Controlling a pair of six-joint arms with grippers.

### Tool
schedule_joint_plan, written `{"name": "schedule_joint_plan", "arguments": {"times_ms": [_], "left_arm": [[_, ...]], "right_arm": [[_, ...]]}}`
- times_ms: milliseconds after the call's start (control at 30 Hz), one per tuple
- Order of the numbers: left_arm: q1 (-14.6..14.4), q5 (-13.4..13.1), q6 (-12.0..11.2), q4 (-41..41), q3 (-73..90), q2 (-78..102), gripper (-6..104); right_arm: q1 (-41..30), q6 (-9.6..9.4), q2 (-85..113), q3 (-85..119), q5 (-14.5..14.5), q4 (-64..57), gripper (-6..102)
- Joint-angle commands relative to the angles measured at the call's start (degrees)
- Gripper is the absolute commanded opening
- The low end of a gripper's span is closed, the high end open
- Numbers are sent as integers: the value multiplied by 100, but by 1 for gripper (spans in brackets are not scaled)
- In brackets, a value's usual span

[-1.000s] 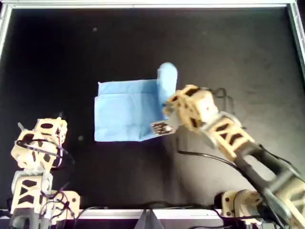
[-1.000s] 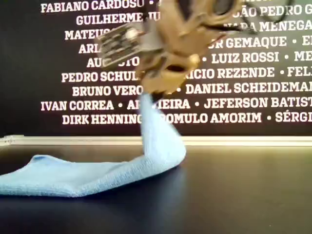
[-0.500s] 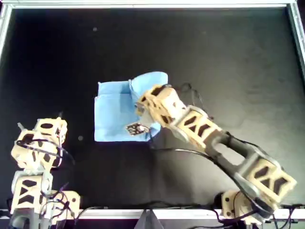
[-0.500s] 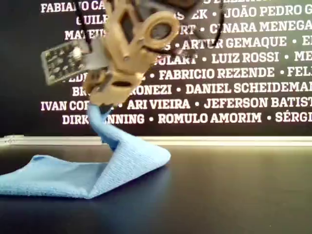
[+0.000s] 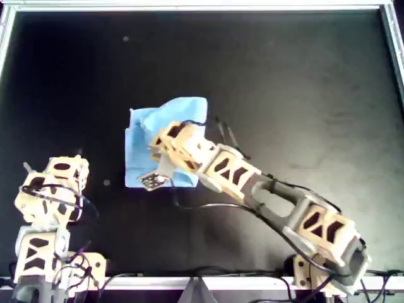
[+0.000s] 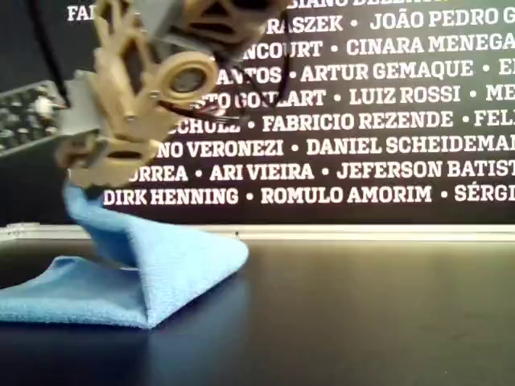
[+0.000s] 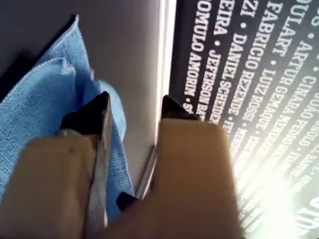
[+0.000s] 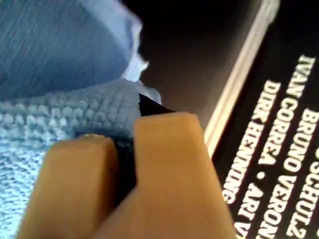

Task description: Fold a cloth

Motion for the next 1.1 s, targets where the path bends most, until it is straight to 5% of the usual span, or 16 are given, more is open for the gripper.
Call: {"name": "schedule_joint_plan", "arguments": {"times_ms": [0,533,833,1067], "left_arm": [[141,-35,18,-35,-35,0,35],[97,-18,18,-35,-35,0,35],[105,-18,18,-35,-35,0,35],[114,-18,18,-35,-35,0,35]], "right_arm": [[-18,-26,-44,-773,-62,-141,-1],[290,70,-1503,-2338,35,-141,2],[334,70,-1529,-2197,35,-123,40],[334,62,-1529,-2188,26,-53,43]]}}
